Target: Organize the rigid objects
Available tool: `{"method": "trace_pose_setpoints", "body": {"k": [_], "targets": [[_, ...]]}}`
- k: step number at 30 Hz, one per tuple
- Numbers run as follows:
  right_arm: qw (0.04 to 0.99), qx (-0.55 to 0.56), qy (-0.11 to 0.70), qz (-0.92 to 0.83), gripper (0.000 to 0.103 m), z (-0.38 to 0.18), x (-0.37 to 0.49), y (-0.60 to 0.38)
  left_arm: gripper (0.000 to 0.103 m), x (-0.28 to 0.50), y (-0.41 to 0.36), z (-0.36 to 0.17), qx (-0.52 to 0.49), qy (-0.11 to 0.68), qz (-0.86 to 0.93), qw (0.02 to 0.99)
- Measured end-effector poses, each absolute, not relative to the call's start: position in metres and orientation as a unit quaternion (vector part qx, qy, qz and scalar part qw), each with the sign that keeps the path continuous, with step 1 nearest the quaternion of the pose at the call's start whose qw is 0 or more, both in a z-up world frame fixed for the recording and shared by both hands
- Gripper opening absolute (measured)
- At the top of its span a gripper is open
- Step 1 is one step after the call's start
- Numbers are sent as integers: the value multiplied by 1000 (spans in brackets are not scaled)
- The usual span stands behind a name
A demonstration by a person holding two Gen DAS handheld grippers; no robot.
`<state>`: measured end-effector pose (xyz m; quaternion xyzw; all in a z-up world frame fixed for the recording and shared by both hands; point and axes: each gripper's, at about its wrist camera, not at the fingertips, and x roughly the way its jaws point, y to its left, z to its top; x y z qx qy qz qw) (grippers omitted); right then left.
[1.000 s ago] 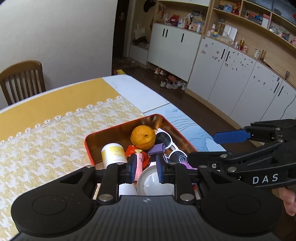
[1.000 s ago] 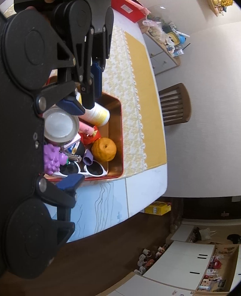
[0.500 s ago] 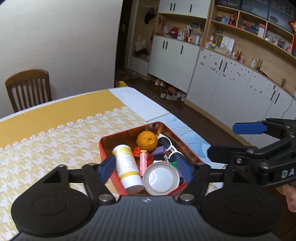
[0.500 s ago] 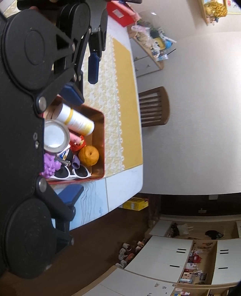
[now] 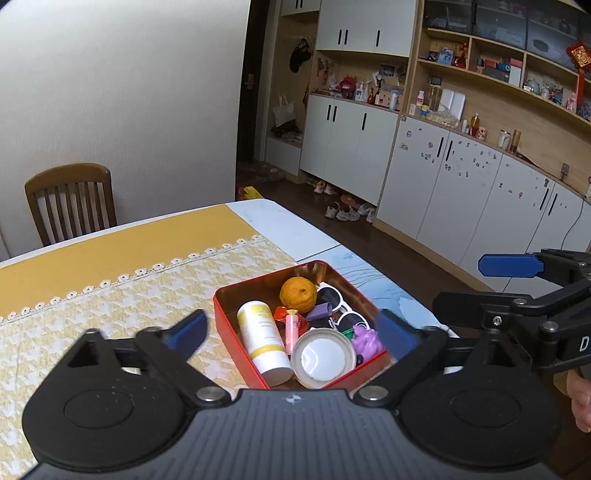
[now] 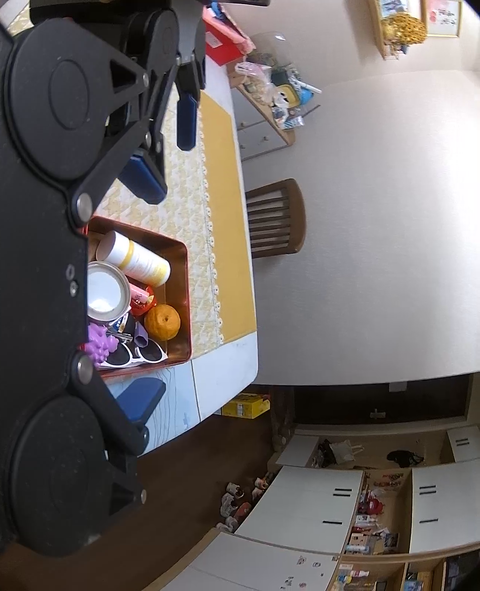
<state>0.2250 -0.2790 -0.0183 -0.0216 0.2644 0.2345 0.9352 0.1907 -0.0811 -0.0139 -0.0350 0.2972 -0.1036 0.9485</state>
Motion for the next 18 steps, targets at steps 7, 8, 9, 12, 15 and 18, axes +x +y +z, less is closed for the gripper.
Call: {"method": "trace_pose_setpoints", "body": {"k": [7, 8, 9, 12, 15, 18], "targets": [[943, -10, 252, 217, 103, -18, 209, -285, 103, 182, -79, -8, -57, 297, -110, 947], [944, -7, 250, 215, 103, -17, 208, -286, 103, 180, -79, -7, -60, 296, -110, 947], [944, -3, 249, 215, 103, -17, 207, -287, 103, 179, -78, -6, -62, 295, -110, 947], [945, 5, 247, 212, 103, -16, 204, -289, 103, 175, -80, -4, -63, 291, -105, 949], [947, -1, 243, 209, 103, -16, 201, -290, 103, 173, -81, -1, -63, 288, -102, 950], [947, 0, 245, 209, 103, -17, 199, -291, 103, 172, -81, 0, -66, 290, -104, 949]]}}
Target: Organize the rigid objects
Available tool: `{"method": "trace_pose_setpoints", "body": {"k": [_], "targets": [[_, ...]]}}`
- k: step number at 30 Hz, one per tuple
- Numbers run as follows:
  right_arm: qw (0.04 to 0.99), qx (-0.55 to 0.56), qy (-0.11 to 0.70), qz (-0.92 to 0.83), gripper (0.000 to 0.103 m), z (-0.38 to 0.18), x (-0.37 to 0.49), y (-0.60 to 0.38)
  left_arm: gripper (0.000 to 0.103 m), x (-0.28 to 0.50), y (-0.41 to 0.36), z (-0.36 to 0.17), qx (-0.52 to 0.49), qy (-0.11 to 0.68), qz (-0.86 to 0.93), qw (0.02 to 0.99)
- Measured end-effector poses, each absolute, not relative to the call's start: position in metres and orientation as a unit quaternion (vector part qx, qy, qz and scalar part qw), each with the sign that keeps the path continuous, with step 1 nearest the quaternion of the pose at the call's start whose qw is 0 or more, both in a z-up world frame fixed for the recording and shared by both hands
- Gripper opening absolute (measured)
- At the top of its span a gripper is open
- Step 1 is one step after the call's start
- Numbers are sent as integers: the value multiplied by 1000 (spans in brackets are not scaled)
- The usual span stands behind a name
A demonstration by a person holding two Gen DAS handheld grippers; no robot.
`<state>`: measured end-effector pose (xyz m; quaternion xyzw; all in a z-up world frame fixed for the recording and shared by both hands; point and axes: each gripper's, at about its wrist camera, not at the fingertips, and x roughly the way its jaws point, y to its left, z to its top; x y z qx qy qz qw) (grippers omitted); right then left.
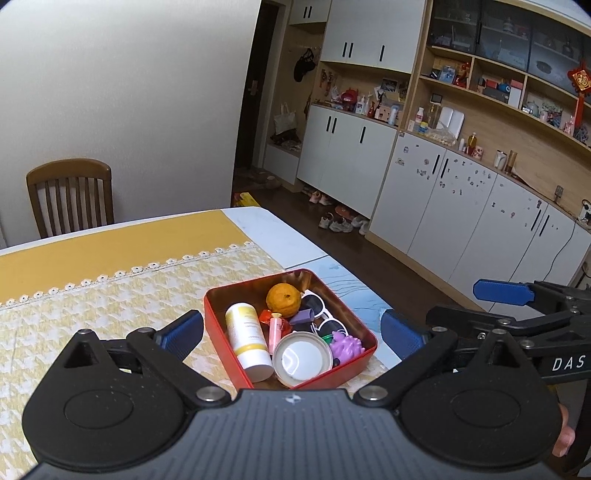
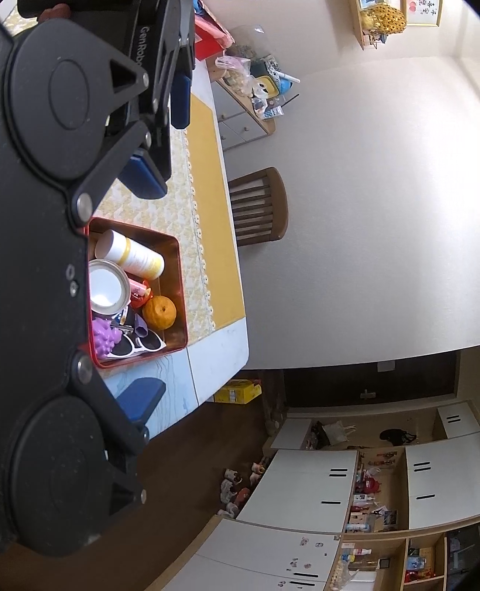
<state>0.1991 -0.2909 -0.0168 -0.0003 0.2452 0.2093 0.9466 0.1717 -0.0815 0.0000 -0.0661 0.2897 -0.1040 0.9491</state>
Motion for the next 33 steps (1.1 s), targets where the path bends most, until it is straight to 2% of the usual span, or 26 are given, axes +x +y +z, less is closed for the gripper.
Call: {"method": "trace_pose_setpoints", "body": {"k": [33], "targets": [[948, -12, 245, 205, 103, -15, 197, -286, 103, 177, -87, 3, -45, 281, -90, 954]]}}
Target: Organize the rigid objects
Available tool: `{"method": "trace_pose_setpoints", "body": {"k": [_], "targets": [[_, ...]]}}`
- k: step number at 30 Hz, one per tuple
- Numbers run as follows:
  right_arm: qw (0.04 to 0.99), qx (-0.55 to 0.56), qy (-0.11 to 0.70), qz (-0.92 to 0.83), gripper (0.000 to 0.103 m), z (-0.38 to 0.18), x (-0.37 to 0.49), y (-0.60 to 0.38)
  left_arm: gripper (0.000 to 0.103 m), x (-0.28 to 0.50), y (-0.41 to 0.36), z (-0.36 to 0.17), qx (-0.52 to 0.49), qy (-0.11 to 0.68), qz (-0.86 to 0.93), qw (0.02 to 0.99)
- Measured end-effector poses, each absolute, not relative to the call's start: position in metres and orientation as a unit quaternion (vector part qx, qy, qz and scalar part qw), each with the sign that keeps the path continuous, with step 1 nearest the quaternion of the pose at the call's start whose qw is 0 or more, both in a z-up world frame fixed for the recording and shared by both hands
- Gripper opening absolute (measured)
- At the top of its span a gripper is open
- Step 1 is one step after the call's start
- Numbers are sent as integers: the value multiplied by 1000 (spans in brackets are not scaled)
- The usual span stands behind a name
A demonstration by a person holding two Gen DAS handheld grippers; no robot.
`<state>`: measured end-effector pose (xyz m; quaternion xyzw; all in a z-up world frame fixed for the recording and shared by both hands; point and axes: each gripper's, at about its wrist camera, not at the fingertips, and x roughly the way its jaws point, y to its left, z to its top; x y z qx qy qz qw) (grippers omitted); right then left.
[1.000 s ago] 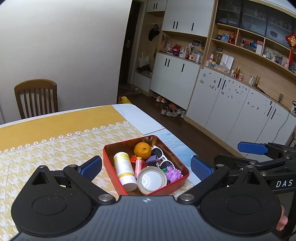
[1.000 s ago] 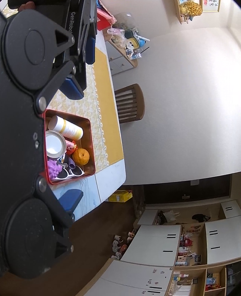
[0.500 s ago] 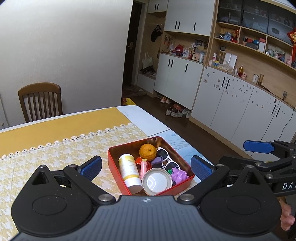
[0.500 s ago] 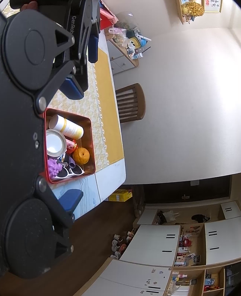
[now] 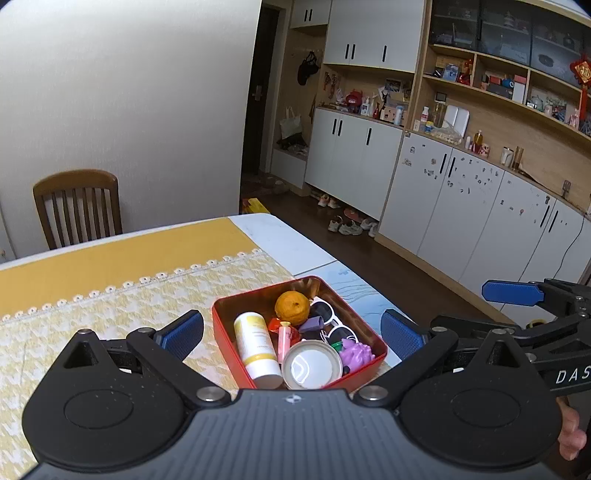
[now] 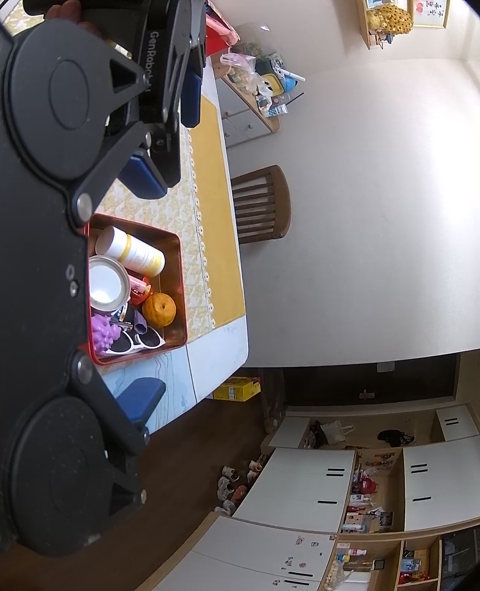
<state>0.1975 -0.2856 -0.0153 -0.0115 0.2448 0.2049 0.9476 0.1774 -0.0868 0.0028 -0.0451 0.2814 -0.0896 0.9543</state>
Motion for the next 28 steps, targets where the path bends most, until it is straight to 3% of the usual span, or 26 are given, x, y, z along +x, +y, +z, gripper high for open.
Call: {"method": "trace_pose_setpoints", "body": {"k": [28], "targets": [[947, -5, 254, 198, 103, -14, 205, -286, 103, 173, -76, 7, -53, 281, -82, 955]]}}
